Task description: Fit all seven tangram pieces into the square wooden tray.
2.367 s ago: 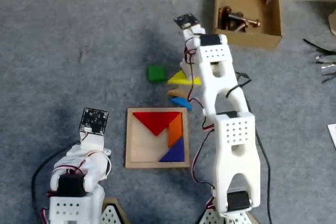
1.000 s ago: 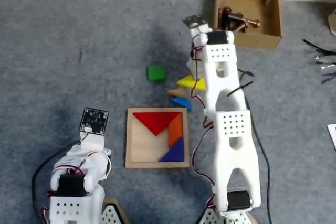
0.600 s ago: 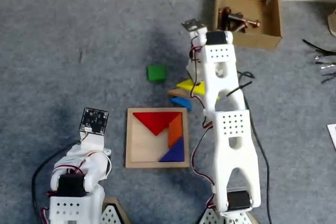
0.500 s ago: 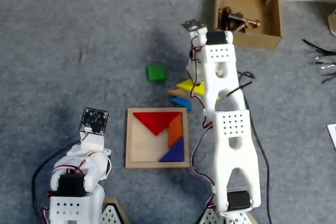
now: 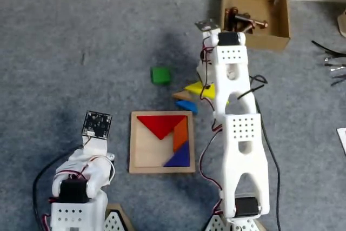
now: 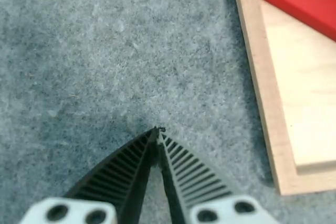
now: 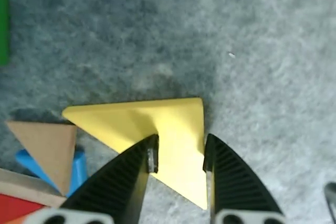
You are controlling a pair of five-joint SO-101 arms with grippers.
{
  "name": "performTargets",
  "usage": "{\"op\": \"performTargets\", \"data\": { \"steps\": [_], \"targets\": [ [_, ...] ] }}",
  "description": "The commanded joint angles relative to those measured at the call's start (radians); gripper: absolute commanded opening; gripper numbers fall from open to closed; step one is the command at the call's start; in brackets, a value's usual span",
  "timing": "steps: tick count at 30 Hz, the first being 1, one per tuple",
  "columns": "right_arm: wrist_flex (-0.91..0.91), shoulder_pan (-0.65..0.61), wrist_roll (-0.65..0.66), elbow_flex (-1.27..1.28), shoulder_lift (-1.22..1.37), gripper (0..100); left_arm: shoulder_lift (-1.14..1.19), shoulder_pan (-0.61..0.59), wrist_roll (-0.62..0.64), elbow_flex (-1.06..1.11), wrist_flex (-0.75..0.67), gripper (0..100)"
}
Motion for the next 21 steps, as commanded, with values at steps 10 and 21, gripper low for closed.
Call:
{"op": "performTargets", "data": {
  "steps": [10, 21],
  "targets": [
    [0.016, 0.012, -0.005, 0.503, -0.302, 13.9, -0.007, 0.013, -0.003, 0.019, 0.005, 1],
    [0.013, 0.012, 0.077, 0.835, -0.613, 13.9, -0.007, 0.013, -0.003, 0.019, 0.005, 1]
  ]
}}
